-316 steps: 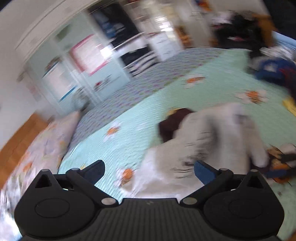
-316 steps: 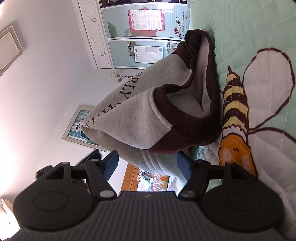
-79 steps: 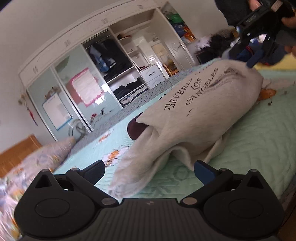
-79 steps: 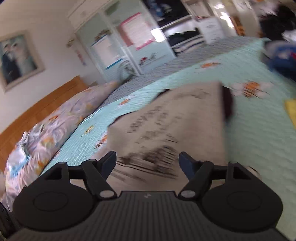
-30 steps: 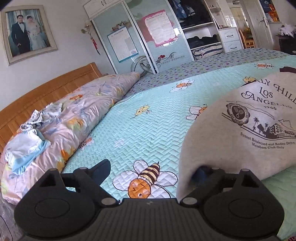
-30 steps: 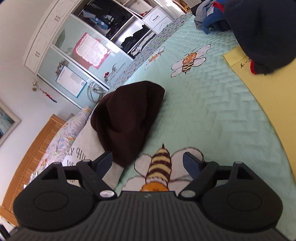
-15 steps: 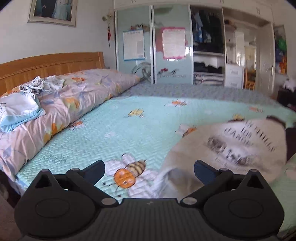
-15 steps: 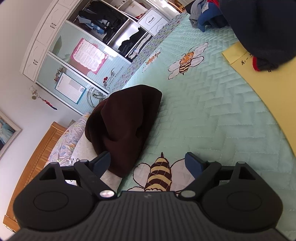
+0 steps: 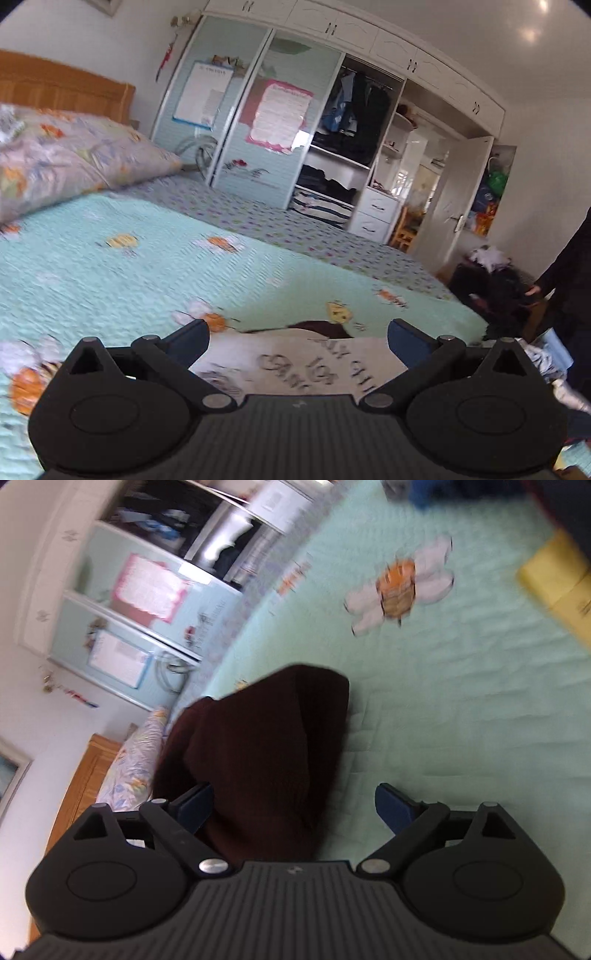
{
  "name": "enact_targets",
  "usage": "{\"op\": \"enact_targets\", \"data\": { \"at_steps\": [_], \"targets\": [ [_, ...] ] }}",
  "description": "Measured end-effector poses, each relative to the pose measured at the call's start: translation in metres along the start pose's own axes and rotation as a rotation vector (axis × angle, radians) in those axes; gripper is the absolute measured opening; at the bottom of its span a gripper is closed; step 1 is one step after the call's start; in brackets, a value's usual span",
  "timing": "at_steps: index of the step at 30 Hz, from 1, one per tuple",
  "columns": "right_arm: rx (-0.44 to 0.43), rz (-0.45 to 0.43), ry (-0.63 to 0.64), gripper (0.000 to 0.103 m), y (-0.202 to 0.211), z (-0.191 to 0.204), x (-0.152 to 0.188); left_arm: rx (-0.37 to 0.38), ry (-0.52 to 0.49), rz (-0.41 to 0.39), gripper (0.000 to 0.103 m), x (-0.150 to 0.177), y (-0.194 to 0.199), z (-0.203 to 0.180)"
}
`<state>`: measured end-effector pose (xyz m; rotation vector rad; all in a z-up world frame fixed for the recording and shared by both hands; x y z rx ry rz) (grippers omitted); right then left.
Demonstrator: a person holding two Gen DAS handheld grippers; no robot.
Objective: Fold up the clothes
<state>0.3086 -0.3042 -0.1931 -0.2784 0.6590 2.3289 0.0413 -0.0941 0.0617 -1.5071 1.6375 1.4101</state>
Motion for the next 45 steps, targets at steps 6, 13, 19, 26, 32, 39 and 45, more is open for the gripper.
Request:
{"op": "enact_targets", "data": {
  "at_steps": [6, 13, 19, 26, 32, 39, 45],
  "targets": [
    [-0.122, 0.036, -0.093, 0.020, -0.016, 0.016, -0.004, 0.062, 0.077, 0.024, 0.102, 0.026, -0.062, -0.027],
    [-0.624, -0.025, 0.015, 0.009, 0.130, 0.089, -0.019, 0.136, 0.146, -0.045, 0.102, 0.028, -0.090, -0.030],
    [0.130, -0.008, 0.192, 0.014, 0.185, -0.033, 0.016, 0.173, 0.115, 0.032, 0.102, 0.049, -0.122, -0.027],
    [0.557, -0.330, 0.399, 0.043, 0.224, -0.015, -0.003, 0.106, 0.045, 0.070, 0.102, 0.059, -0.140, -0.005],
    [0.286, -0.240, 0.739, 0.076, 0.129, 0.091, 0.015, 0.039, 0.004, 0.065, 0.102, 0.060, -0.145, 0.019],
    [0.014, 0.038, 0.689, 0.076, -0.017, 0.177, 0.048, -0.018, 0.117, -0.141, 0.102, 0.021, -0.112, 0.072],
    [0.053, 0.281, 1.152, 0.077, -0.118, 0.255, 0.113, -0.118, 0.230, -0.077, 0.102, 0.029, -0.127, 0.134]
  ]
}}
Point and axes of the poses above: each gripper's, at about its wrist camera, not at the fingertips, and y roughly against the way its jaws point, z to its left, x to its underside, the point moved 9 cm from there along -y, roughly the way its jaws point, and after that the axes turned 5 degrees about -x, right-handed, at the moved point
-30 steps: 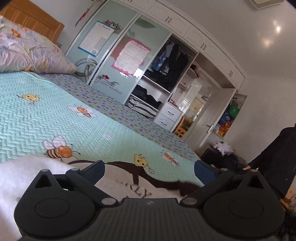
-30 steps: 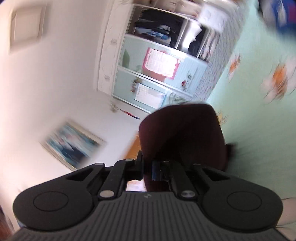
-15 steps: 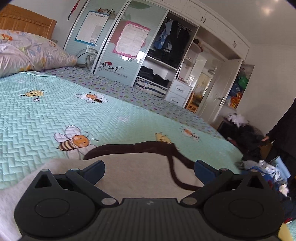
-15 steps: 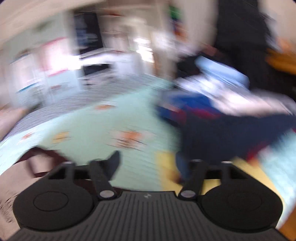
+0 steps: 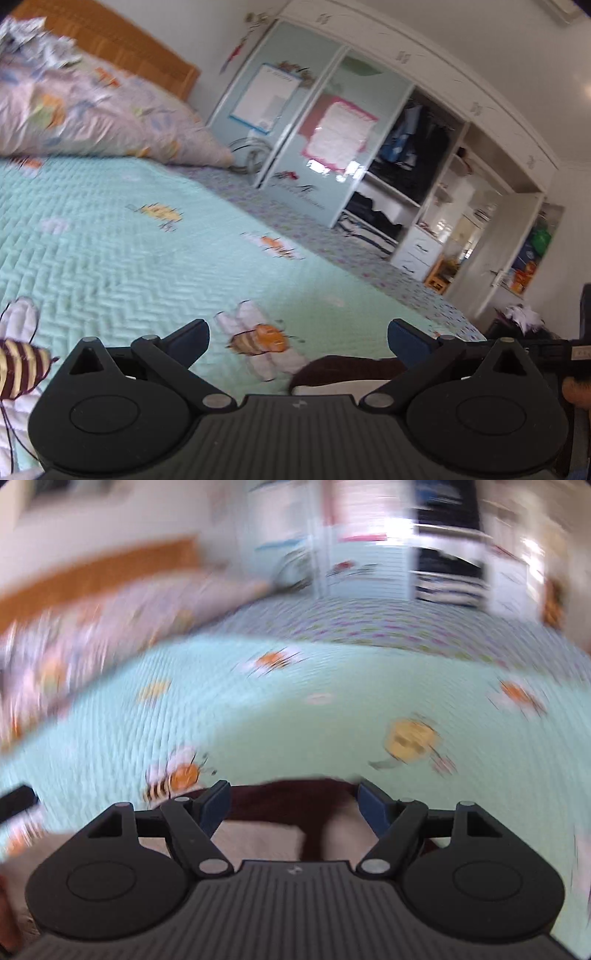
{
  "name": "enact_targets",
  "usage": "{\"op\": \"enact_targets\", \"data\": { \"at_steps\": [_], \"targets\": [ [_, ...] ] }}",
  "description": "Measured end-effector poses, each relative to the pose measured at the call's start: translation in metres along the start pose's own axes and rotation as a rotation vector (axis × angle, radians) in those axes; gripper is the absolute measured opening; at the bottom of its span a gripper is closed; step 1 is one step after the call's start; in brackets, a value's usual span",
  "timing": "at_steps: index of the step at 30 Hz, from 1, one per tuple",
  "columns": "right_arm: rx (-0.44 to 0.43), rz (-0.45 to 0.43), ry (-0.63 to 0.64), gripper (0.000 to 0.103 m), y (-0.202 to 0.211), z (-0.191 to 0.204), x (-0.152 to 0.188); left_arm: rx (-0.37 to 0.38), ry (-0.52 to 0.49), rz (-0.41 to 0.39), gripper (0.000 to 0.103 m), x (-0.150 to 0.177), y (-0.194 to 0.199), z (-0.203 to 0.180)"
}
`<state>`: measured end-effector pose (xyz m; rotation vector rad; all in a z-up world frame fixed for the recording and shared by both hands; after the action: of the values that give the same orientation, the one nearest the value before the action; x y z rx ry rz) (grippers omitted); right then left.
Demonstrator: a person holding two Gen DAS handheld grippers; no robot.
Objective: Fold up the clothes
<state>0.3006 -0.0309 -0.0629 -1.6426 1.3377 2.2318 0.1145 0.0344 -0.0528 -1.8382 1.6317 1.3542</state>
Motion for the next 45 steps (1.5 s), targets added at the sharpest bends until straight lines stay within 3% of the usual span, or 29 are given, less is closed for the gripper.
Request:
{"op": "enact_targets", "data": {
  "at_steps": [5, 11, 14, 16, 17, 19, 20, 21, 24, 26, 28, 33, 36, 37, 39, 41, 44, 45],
  "targets": [
    [-0.054, 0.212, 0.360, 0.077, -0.073, 0.053, -0.009, 0.025, 0.085, 0.060, 0.102, 0.001, -0.011, 0.022],
    [-0.126, 0.450, 0.493, 0.078, -0.127, 0.058, 0.012, 0.092, 0.039, 0.095, 0.102, 0.007, -0.016, 0.013],
    [-0.106, 0.477, 0.517, 0.102, -0.152, 0.053, 0.016, 0.109, 0.020, 0.116, 0.102, 0.014, -0.018, 0.008],
    [-0.125, 0.495, 0.460, 0.103, -0.164, 0.049, 0.020, 0.099, 0.019, 0.123, 0.102, 0.016, -0.021, 0.009],
    [-0.137, 0.503, 0.380, 0.101, -0.167, 0.046, 0.021, 0.090, 0.027, 0.129, 0.102, 0.016, -0.023, 0.011],
    [-0.191, 0.506, 0.239, 0.076, -0.164, 0.045, 0.024, 0.073, 0.043, 0.140, 0.102, 0.018, -0.027, 0.016],
    [-0.207, 0.483, 0.224, 0.065, -0.159, 0.047, 0.025, 0.065, 0.050, 0.146, 0.102, 0.019, -0.029, 0.018],
    [-0.208, 0.452, 0.228, 0.043, -0.150, 0.051, 0.027, 0.058, 0.058, 0.147, 0.102, 0.019, -0.029, 0.020],
    [-0.197, 0.345, 0.180, 0.015, -0.117, 0.059, 0.031, 0.046, 0.082, 0.132, 0.102, 0.017, -0.027, 0.026],
    [-0.194, 0.252, 0.097, 0.014, -0.089, 0.061, 0.031, 0.052, 0.100, 0.100, 0.102, 0.012, -0.021, 0.027],
    [-0.214, 0.107, -0.092, 0.014, -0.050, 0.047, 0.018, 0.063, 0.122, 0.059, 0.102, 0.005, -0.012, 0.028],
    [-0.319, -0.353, -0.613, 0.013, 0.077, -0.018, -0.016, 0.081, 0.126, 0.006, 0.102, -0.004, 0.001, 0.025],
    [-0.390, -0.484, -0.604, 0.012, 0.135, -0.015, -0.021, 0.096, 0.126, -0.001, 0.102, -0.007, 0.004, 0.022],
    [-0.410, -0.482, -0.552, 0.012, 0.148, -0.005, -0.018, 0.100, 0.126, -0.005, 0.102, -0.008, 0.005, 0.021],
    [-0.479, -0.326, -0.386, 0.013, 0.155, 0.035, 0.008, 0.102, 0.131, -0.008, 0.102, -0.010, 0.007, 0.022],
    [-0.507, -0.075, -0.228, 0.014, 0.149, 0.077, 0.061, 0.106, 0.138, -0.007, 0.102, -0.011, 0.007, 0.023],
    [-0.362, 0.248, -0.095, 0.017, 0.132, 0.106, 0.154, 0.116, 0.142, 0.002, 0.102, -0.012, 0.008, 0.022],
    [-0.344, 0.289, -0.102, 0.018, 0.132, 0.109, 0.172, 0.120, 0.138, 0.006, 0.102, -0.011, 0.008, 0.022]
  ]
}}
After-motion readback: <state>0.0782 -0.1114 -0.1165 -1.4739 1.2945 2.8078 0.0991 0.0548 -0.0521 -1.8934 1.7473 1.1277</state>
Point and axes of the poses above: each gripper's, at about its wrist camera, not at the fingertips, and y roughly against the way its jaws point, z to its left, x to its underside, the point moved 9 cm from there along -y, roughly the way its jaws point, and after that the axes turned 5 degrees about -x, right-handed, at the moved point
